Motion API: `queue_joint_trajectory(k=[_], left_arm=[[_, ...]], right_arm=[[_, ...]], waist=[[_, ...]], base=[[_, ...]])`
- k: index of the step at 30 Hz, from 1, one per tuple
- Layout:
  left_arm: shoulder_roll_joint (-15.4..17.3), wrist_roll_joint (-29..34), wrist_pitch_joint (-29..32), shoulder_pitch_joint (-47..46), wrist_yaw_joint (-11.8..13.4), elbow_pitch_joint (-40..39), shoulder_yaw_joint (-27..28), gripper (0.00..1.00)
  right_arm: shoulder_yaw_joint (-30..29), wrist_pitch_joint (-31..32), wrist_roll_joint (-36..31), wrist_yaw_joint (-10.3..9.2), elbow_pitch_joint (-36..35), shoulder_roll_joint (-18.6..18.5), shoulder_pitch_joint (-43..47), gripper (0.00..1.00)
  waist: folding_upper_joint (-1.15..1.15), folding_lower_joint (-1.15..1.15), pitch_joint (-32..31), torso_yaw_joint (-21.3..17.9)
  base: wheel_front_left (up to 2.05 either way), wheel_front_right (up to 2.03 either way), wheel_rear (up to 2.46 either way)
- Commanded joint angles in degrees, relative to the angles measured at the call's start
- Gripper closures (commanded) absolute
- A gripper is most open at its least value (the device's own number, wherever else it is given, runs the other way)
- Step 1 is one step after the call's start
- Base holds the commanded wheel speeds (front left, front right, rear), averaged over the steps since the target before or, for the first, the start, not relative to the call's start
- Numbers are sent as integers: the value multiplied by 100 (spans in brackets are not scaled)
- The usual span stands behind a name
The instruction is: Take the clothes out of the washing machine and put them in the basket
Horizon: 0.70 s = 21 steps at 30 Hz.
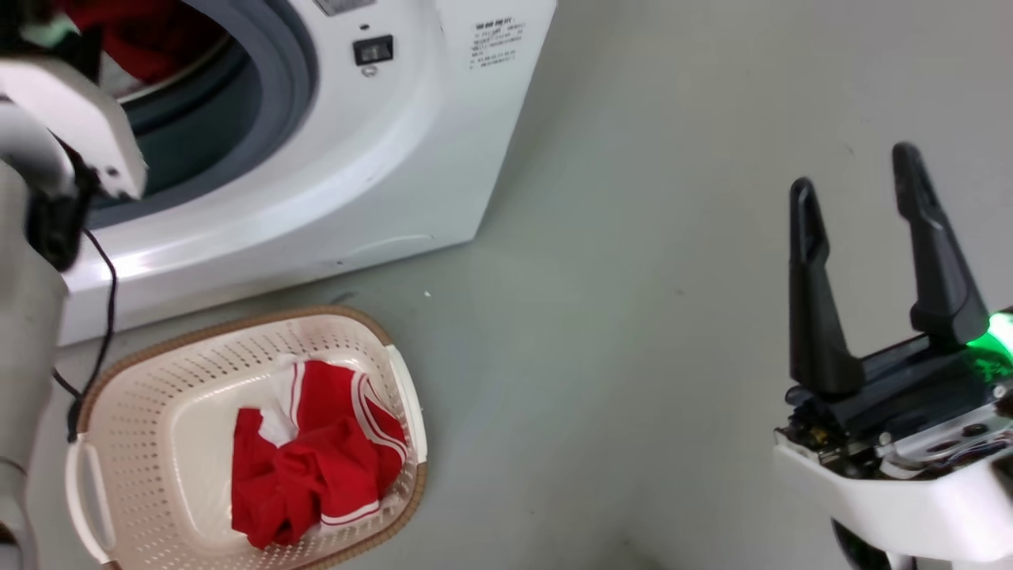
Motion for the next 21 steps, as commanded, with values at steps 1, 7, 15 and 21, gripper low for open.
queue_joint_trajectory(k=[1,7,15,21], left_arm=[[-43,-22,-96,135,39,-74,4,100],[-205,-98,-641,908,336,-618,53,100],[-336,-184,-1056,2047,790,-1542,68,100],[-391,-259,-1188,2957,1128,-2313,62,100]], right_arm=[[17,-14,-30,-2,29,2,69,0],[55,-13,-201,-2,165,1,307,0],[94,-14,-358,-2,316,2,617,0],[96,-13,-445,-2,404,2,855,0]], waist=[[0,1,-236,133],[0,1,-671,307],[0,1,-1199,467],[0,1,-1558,574]], base=[[0,0,0],[0,0,0],[0,0,0],[0,0,0]])
